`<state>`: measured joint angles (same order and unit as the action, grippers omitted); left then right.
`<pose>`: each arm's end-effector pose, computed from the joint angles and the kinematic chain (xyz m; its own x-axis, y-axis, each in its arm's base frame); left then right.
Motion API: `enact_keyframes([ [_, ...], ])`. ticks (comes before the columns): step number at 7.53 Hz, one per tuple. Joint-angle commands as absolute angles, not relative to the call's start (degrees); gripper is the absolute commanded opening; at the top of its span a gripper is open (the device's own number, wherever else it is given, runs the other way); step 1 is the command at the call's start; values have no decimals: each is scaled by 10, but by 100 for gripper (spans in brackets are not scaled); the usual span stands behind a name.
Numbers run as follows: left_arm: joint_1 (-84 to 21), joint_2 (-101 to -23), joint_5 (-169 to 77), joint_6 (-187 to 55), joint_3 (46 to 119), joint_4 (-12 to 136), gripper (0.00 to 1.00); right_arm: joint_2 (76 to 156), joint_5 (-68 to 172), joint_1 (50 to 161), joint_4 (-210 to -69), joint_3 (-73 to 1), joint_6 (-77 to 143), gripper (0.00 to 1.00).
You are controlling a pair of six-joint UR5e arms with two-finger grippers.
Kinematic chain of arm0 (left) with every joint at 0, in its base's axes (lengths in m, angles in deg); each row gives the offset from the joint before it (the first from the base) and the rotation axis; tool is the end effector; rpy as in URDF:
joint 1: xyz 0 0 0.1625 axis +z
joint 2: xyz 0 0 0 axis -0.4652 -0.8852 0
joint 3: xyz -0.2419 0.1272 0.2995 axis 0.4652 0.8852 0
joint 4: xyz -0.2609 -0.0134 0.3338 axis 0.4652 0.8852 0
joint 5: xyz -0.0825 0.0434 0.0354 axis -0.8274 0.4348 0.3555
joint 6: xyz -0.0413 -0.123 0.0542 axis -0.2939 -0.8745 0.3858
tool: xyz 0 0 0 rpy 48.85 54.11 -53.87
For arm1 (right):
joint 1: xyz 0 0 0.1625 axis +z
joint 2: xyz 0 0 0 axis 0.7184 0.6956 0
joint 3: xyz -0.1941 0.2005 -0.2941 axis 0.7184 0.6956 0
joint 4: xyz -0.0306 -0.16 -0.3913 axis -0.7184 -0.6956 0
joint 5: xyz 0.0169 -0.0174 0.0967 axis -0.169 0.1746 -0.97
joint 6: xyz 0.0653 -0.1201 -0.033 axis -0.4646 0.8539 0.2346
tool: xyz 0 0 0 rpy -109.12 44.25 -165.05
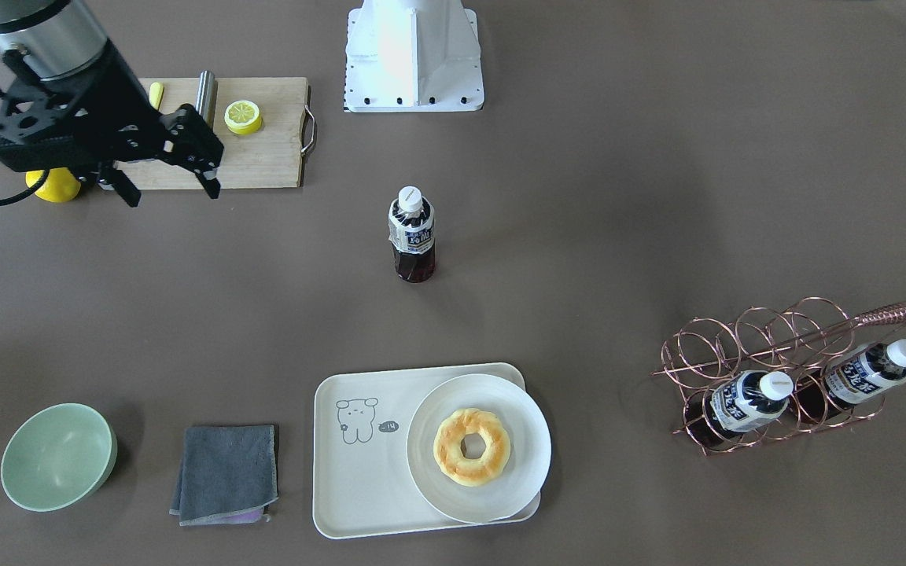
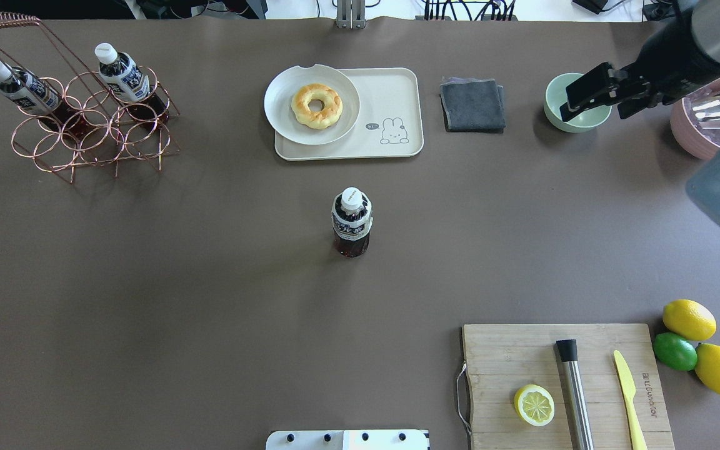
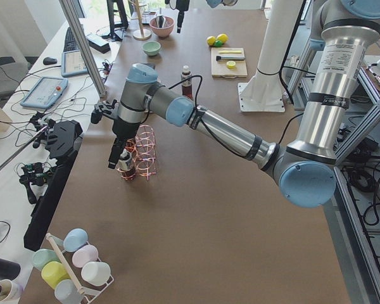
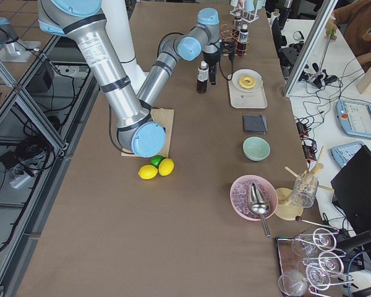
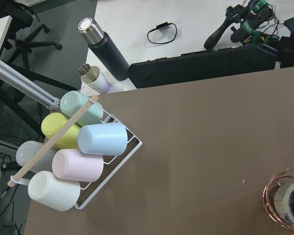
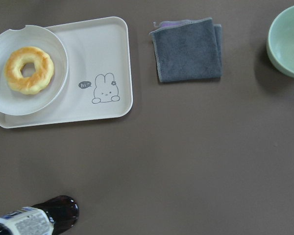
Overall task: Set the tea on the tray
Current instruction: 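Reach the right gripper across to the standing bottle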
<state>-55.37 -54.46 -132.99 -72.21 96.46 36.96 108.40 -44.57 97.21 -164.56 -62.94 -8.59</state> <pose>-0.0160 -0.6012 0.4455 0.8990 -0.0630 -0.4333 0.2315 0.9083 0.3484 -0.3012 -0.4782 0.1925 0.6112 0.0290 0.7910 -0.1600 0.9832 0.0876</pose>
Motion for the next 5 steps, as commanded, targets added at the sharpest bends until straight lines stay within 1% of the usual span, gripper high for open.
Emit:
enact_keyframes([
  [1, -557, -532, -1330, -719, 940, 375, 98, 958, -411, 894, -1751, -625, -178, 100],
  [3, -557, -532, -1330, -716, 921, 384, 98, 920, -377, 866, -1768, -598, -183, 100],
  [5, -562, -532, -1330, -717, 909, 387, 98, 901, -331, 828, -1771, -585, -182, 99],
])
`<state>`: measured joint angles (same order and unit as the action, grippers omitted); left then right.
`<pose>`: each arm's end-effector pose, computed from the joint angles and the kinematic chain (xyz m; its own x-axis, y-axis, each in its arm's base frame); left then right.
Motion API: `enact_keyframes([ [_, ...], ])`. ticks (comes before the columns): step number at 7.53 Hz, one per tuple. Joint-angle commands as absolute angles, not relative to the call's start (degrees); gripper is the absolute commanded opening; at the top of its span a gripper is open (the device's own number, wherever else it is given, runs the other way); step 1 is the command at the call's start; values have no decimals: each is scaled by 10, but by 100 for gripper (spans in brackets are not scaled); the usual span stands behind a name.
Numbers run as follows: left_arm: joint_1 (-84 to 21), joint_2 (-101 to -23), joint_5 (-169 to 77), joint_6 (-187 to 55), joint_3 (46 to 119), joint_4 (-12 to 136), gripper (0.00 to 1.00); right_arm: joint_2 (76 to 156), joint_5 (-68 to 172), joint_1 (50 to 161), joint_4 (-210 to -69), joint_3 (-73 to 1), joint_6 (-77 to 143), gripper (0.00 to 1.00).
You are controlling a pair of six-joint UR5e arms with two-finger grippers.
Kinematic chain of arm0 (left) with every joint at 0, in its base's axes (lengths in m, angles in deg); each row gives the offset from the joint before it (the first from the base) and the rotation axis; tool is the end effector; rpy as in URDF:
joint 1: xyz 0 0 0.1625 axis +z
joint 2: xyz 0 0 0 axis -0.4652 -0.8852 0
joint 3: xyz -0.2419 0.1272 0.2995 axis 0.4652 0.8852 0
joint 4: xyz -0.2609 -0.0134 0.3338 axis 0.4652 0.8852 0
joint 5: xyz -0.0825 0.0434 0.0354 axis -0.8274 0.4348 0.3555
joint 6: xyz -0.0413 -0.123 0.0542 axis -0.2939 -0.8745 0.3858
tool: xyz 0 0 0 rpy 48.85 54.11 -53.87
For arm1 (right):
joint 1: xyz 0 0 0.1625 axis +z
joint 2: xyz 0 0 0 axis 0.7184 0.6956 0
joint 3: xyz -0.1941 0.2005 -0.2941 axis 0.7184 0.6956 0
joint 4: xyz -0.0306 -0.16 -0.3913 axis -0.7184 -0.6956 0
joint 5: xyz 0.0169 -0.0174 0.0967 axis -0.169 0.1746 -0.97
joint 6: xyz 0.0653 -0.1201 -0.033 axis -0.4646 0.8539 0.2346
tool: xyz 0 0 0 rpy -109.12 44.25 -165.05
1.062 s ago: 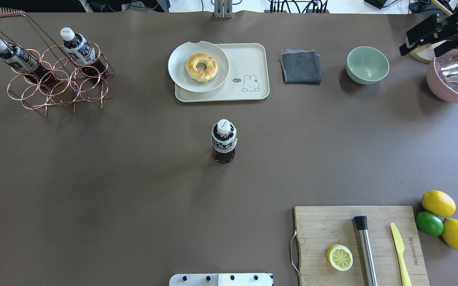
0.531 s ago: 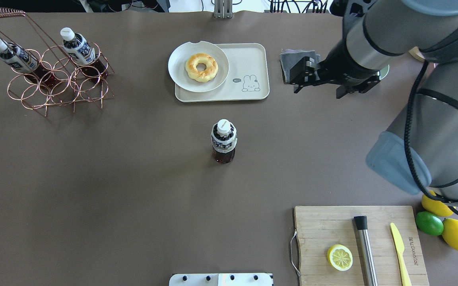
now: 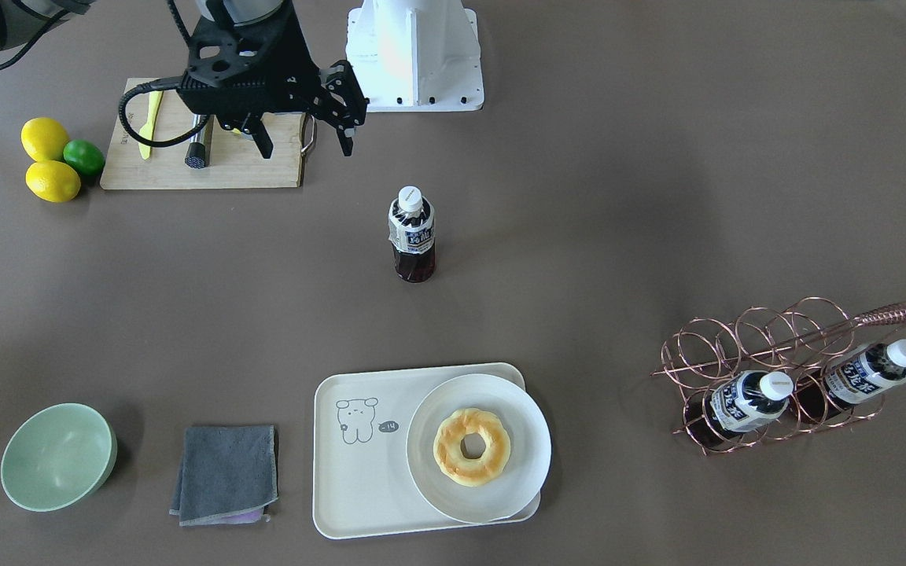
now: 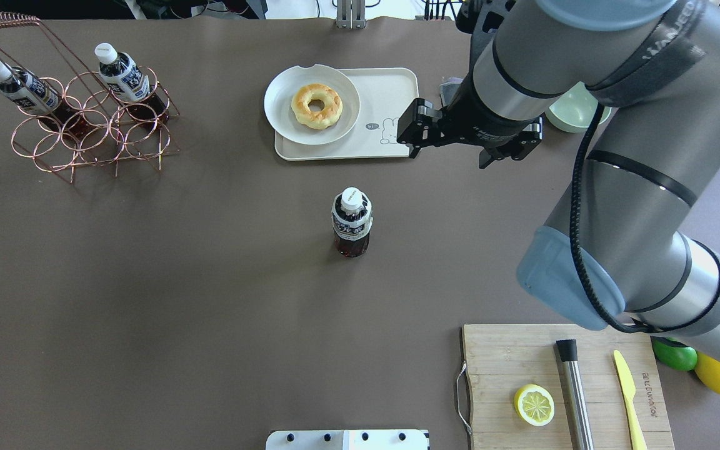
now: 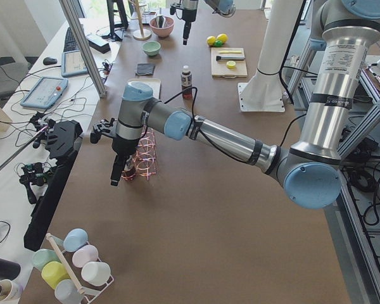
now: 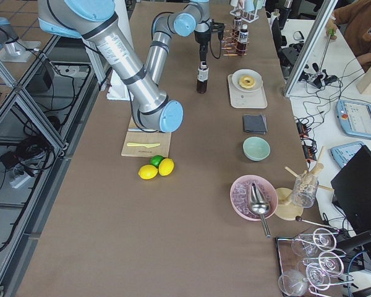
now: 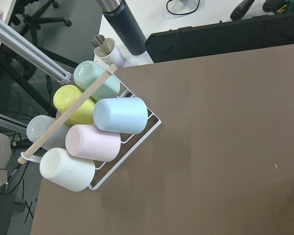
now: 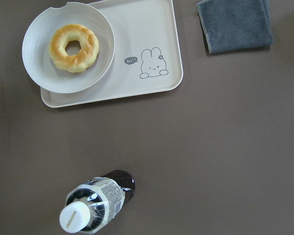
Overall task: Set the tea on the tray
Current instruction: 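Reach the right gripper across to the standing bottle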
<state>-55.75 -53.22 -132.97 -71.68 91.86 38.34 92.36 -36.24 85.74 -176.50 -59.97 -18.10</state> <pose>-0.0198 -0.6034 0.4963 0.9046 -0.0934 -0.4159 0.2265 0.9319 0.2833 -0.3902 -0.4327 0.0893 0.6338 0.0678 0.7705 -0.1662 0.9848 0.0501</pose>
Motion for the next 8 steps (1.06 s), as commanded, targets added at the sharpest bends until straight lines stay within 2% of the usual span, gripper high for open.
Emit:
enact_keyframes([
  [1, -571, -531, -1337, -716, 909, 387, 98, 860, -330, 821, -1771, -544, -182, 99],
  [5, -606, -515, -1408, -716, 897, 384, 98, 786, -287, 796, -1762, -431, -181, 98],
  [8, -624, -467, -1506, -645, 885, 381, 98, 790, -278, 789, -1731, -414, -185, 98],
])
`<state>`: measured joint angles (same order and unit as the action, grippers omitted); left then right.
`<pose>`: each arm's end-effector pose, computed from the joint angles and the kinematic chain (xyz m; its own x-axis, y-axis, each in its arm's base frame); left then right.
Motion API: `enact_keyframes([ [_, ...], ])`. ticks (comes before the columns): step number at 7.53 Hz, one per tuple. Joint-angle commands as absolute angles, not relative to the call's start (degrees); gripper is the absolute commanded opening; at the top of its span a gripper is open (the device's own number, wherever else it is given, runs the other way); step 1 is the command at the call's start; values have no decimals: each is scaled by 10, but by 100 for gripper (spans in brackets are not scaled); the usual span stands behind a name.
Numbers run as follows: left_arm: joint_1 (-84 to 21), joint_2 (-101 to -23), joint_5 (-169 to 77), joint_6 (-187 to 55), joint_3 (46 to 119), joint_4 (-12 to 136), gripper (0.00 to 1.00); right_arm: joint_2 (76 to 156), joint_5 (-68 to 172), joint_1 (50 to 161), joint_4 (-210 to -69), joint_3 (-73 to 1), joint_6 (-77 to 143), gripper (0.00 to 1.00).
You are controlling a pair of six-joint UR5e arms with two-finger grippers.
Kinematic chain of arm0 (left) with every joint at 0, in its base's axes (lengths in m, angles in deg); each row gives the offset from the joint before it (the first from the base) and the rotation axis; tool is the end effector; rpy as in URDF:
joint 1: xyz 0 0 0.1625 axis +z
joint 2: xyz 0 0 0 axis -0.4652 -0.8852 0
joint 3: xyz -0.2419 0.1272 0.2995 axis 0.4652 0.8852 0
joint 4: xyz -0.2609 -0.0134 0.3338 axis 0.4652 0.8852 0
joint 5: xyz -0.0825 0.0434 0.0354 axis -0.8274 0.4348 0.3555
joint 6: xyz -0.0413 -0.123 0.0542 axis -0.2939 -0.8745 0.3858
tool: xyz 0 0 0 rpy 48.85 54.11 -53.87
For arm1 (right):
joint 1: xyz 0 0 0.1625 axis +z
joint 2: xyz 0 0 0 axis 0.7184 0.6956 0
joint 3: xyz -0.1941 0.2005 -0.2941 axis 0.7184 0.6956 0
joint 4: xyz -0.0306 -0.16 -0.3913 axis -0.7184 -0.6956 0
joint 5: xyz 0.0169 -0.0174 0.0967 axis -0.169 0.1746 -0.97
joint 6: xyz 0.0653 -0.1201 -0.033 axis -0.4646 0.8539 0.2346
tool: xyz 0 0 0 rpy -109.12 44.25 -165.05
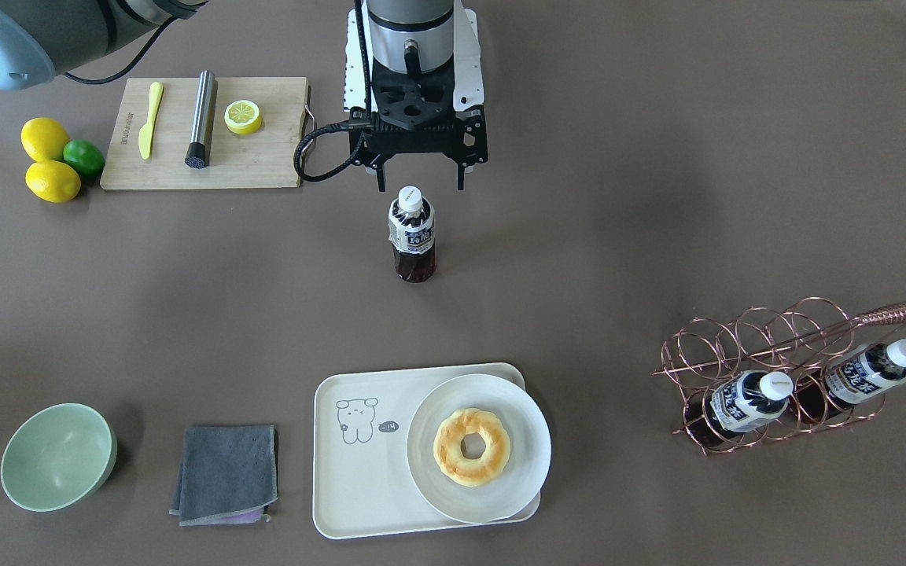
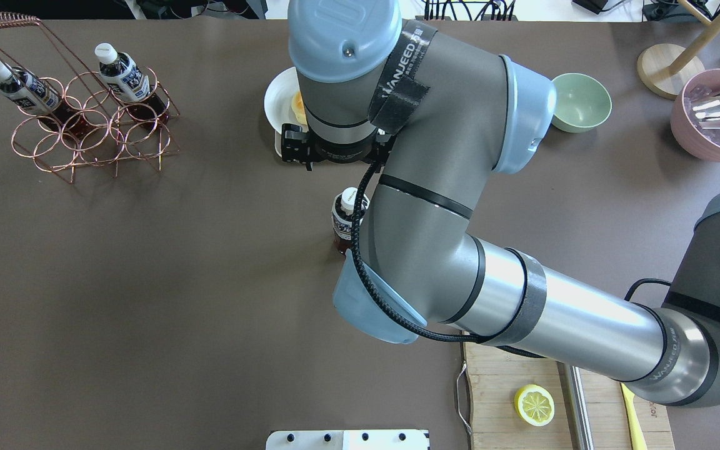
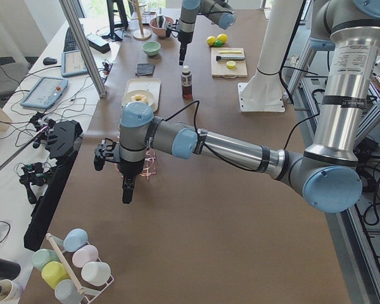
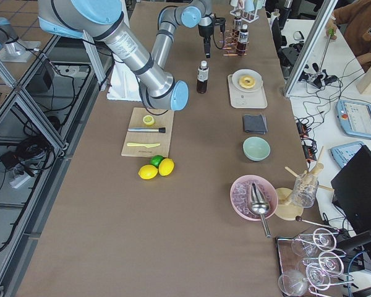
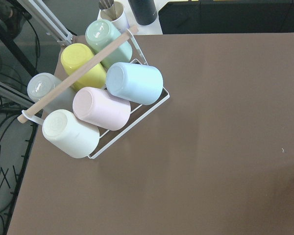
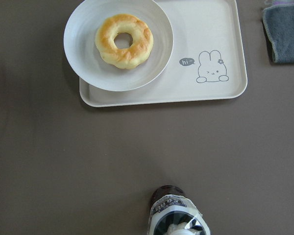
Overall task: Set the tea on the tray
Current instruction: 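Close the right gripper around the bottle's cap and neck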
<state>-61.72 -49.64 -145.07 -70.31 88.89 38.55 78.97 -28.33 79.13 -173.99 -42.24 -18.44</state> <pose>-0.0558 -0.5733 0.5479 0.8142 -0.1545 -0.5596 0.2716 0.9533 0.1320 -0.5039 -0.4506 0.0362 0.6951 0.0200 0.7187 -0.1478 0.9822 0.1157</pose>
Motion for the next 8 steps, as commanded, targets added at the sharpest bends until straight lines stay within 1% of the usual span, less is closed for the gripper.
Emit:
enact_keyframes([
  [1, -625, -465, -1508, -638, 884, 376, 98, 790, -267, 789, -1730, -410, -182, 98],
  [4, -625, -420, -1579, -636, 878, 384, 98, 796, -266, 778, -1727, -406, -184, 98],
  [6, -626, -421, -1580, -636, 876, 383, 98, 853, -269, 770, -1645, -416, -189, 99],
  [8, -625, -422, -1578, -636, 875, 383, 98, 854, -268, 769, -1649, -415, -189, 98],
])
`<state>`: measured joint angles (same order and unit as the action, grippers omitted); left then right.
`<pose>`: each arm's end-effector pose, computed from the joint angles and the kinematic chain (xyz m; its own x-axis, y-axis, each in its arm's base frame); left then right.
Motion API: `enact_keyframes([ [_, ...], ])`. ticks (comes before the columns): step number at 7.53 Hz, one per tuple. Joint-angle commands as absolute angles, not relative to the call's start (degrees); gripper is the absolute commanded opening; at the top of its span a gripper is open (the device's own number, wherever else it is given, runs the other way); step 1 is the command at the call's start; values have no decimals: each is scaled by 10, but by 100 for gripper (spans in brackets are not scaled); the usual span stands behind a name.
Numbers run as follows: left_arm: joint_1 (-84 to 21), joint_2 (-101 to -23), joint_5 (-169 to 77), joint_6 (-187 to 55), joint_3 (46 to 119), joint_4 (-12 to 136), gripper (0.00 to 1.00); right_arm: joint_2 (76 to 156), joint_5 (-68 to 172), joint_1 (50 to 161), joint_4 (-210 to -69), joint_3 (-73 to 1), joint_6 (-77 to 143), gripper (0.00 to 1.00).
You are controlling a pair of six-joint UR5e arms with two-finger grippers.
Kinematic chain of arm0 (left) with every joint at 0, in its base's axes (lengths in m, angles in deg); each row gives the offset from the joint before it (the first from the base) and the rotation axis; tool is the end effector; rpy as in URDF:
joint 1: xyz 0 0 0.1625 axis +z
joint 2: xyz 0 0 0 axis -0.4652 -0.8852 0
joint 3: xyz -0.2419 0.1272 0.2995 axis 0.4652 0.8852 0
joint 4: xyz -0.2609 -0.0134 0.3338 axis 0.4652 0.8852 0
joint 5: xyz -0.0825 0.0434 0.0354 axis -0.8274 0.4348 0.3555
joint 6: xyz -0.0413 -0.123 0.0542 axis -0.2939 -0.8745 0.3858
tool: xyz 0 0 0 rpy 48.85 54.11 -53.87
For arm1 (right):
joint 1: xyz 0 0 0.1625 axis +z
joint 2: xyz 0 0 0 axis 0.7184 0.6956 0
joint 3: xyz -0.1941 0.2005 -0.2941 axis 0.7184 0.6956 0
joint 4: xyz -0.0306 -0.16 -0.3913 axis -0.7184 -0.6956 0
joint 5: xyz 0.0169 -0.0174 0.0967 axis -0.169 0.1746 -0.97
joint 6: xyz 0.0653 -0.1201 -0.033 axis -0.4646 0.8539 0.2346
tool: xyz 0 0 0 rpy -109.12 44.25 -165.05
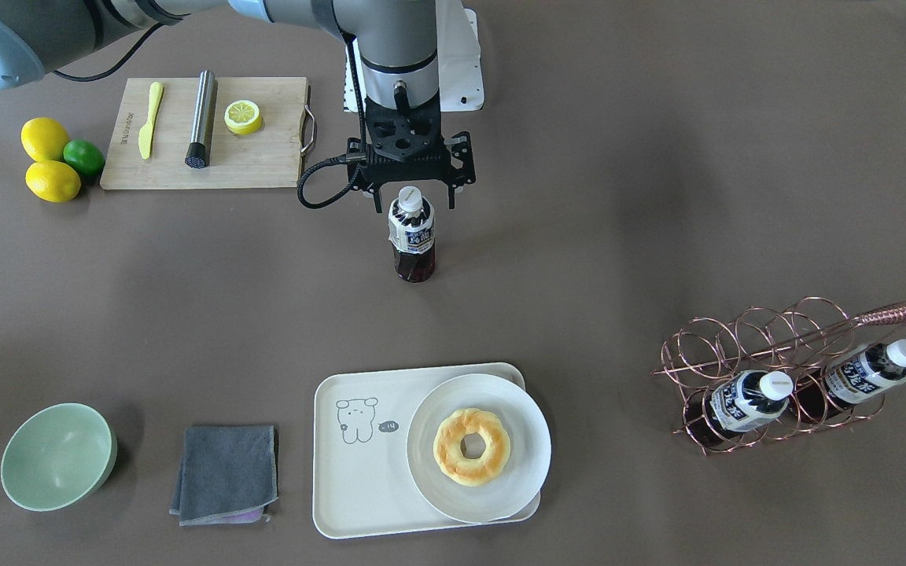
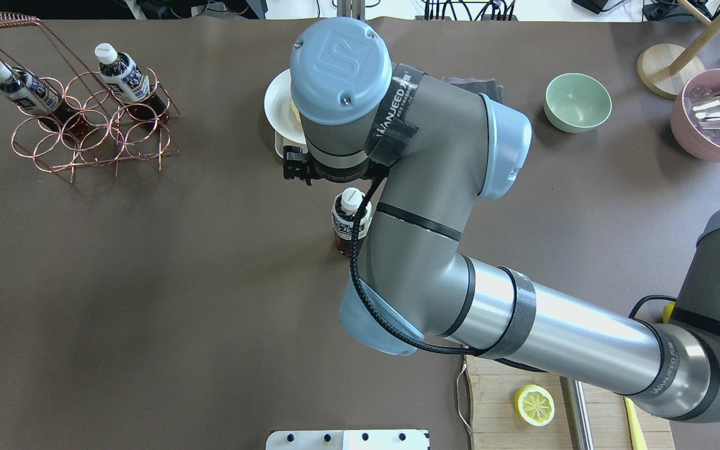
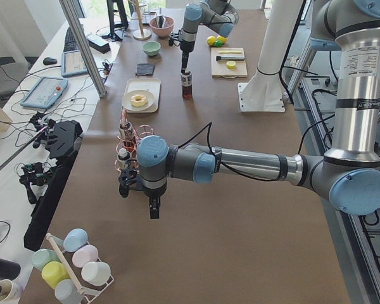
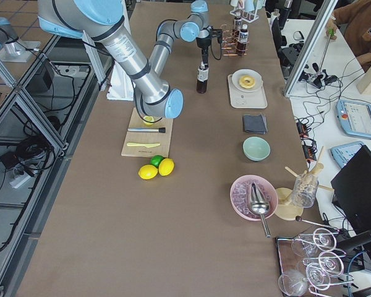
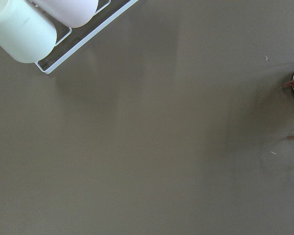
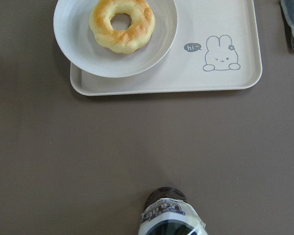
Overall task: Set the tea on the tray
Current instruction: 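Close the right gripper around the bottle's cap and neck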
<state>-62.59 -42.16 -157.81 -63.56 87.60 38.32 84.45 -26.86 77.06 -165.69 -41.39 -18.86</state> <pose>-0.0392 -0.5128 0.6127 0.7088 -0.1106 -0.6967 0.1603 0.9870 0.0064 -0.5342 -0.4448 0.0824 0.6799 -0.0091 0.7333 -0.1381 0.9804 0.1402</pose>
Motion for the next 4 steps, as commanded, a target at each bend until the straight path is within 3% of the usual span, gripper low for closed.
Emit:
enact_keyframes([
  [1, -625, -425, -1578, -636, 874, 383, 98, 854, -267, 769, -1650, -415, -190, 94],
  [4, -625, -429, -1577, -636, 875, 381, 98, 852, -267, 768, -1664, -419, -201, 70],
])
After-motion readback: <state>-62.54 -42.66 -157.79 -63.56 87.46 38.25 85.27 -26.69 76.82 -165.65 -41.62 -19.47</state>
